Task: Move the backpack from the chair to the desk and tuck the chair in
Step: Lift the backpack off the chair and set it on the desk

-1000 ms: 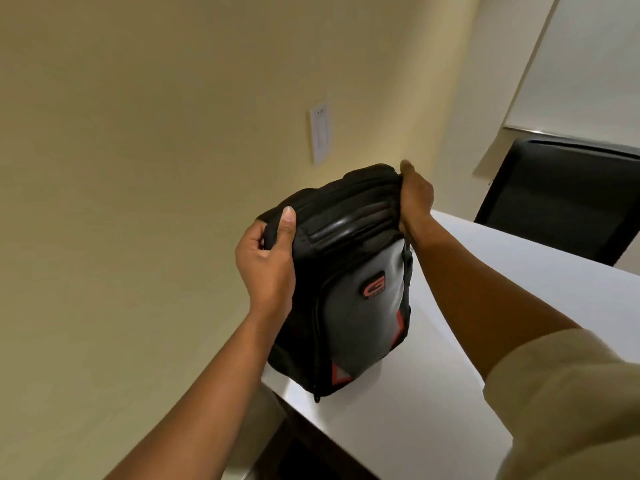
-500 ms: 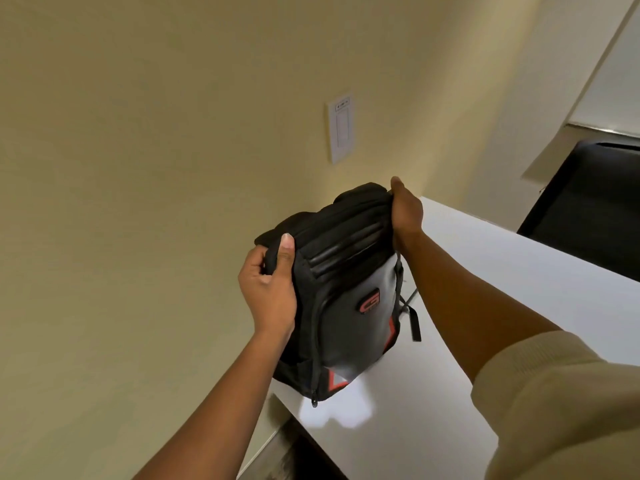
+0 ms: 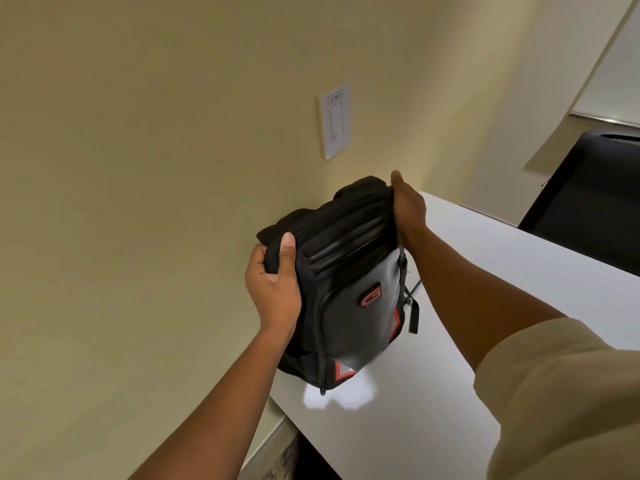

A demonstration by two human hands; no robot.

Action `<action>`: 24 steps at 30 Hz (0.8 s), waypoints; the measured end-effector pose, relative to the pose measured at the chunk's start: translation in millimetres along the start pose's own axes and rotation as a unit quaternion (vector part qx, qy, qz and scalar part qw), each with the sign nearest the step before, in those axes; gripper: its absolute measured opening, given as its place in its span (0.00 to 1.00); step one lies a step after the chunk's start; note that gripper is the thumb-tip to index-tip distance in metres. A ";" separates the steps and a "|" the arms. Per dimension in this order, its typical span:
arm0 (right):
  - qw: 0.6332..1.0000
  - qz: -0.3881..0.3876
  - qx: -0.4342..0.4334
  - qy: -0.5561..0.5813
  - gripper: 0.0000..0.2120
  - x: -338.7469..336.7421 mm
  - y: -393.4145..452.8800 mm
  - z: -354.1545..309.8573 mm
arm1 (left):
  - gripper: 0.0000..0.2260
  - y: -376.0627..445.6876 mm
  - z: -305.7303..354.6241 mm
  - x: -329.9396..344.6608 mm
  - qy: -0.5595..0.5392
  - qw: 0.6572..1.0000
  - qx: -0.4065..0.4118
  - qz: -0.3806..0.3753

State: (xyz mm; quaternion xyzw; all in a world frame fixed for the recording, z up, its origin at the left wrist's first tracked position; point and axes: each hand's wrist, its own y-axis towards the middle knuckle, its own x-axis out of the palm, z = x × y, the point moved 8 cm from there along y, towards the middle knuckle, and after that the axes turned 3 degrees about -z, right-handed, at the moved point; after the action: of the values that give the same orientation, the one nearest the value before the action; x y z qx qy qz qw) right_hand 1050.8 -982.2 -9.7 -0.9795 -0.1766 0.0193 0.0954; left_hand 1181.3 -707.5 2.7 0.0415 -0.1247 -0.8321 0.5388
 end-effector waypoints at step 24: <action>0.998 0.033 -0.044 -0.027 0.23 -50.1 -57.5 -1.8 | 0.28 -44.7 25.0 -2.8 0.063 0.997 0.019 -0.043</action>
State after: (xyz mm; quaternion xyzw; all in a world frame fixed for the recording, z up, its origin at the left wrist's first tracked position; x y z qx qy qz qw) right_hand 984.2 -947.2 3.4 -0.9871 -0.1474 0.0409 0.0469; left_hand 1137.8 -683.5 15.4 0.1092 -0.1043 -0.8477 0.5085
